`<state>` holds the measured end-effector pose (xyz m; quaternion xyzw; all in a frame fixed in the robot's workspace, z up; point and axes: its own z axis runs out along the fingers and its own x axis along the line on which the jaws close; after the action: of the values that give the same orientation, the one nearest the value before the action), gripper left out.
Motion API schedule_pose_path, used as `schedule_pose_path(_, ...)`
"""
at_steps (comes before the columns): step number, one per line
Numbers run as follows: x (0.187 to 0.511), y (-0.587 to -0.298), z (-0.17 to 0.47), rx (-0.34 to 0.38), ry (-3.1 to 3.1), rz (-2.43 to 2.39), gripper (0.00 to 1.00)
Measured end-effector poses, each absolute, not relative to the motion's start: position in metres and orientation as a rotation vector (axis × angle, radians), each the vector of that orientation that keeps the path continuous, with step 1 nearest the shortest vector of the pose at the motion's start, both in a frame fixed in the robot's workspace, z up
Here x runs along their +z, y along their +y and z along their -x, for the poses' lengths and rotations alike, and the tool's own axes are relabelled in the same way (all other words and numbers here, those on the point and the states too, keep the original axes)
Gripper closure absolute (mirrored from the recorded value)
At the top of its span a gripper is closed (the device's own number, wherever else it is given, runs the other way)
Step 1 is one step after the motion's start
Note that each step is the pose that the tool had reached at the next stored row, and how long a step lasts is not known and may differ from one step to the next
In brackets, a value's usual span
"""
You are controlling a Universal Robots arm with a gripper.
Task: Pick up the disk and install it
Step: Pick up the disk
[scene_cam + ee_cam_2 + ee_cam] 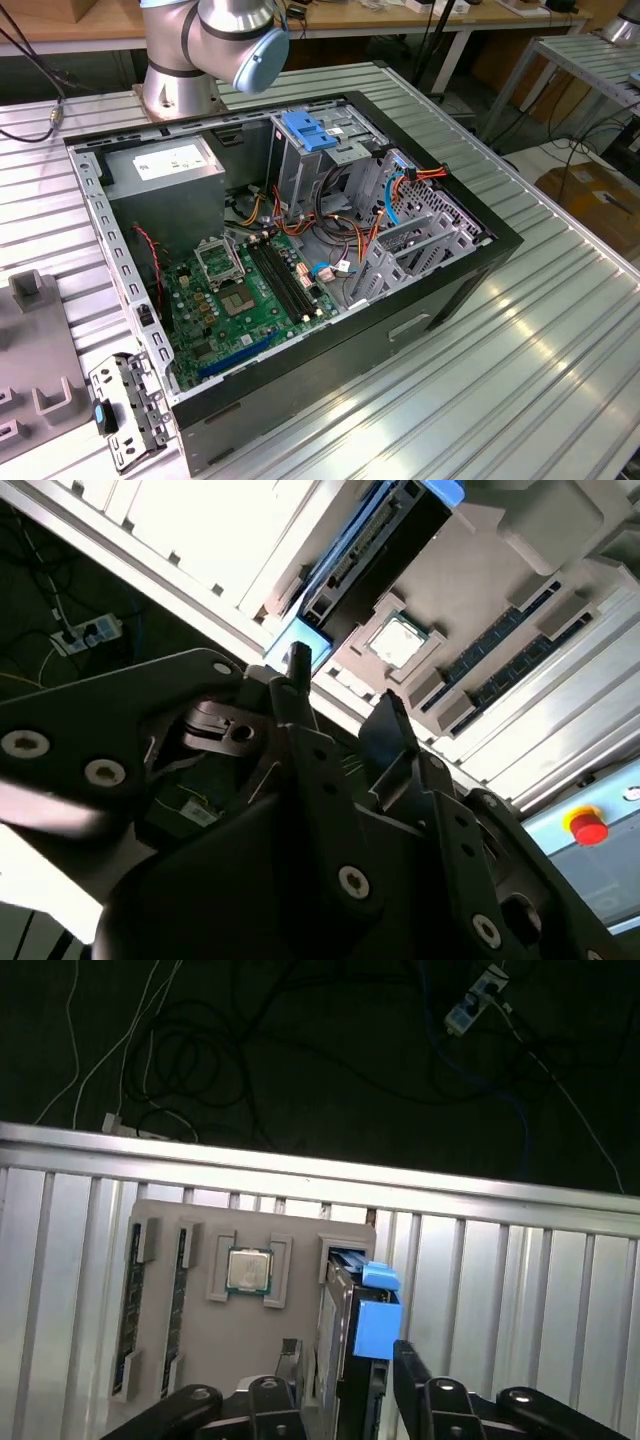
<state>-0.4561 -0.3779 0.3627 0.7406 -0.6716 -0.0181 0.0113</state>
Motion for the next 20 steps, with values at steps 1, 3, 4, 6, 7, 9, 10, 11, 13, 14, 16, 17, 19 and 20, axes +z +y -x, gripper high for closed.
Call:
schedule_pose_path(1, 0.362, -0.378, 0.456, -0.056, -2.108, -2.299, 0.52)
schedule_pose_path(3, 0.361, -0.378, 0.456, -0.057, -2.137, -2.273, 0.46)
schedule_pose_path(4, 0.359, -0.378, 0.456, -0.057, -2.152, -2.258, 0.46)
schedule_pose_path(6, 0.354, -0.378, 0.456, -0.058, -2.203, -2.210, 0.46)
schedule_pose_path(7, 0.352, -0.378, 0.456, -0.058, -2.230, -2.183, 0.46)
schedule_pose_path(9, 0.349, -0.372, 0.456, -0.058, -2.242, -2.172, 0.46)
schedule_pose_path(10, 0.349, -0.367, 0.456, -0.058, -2.242, -2.172, 0.46)
schedule_pose_path(11, 0.347, -0.364, 0.457, -0.057, -2.242, -2.172, 0.46)
schedule_pose_path(13, 0.345, -0.361, 0.461, -0.052, -2.245, -2.175, 0.46)
schedule_pose_path(14, 0.345, -0.360, 0.463, -0.047, -2.247, -2.177, 0.46)
schedule_pose_path(16, 0.343, -0.360, 0.470, -0.037, -2.252, -2.182, 0.46)
schedule_pose_path(17, 0.342, -0.361, 0.472, -0.033, -2.254, -2.184, 0.46)
schedule_pose_path(19, 0.339, -0.361, 0.473, -0.030, -2.256, -2.185, 0.46)
schedule_pose_path(20, 0.338, -0.361, 0.473, -0.030, -2.261, -2.180, 0.46)
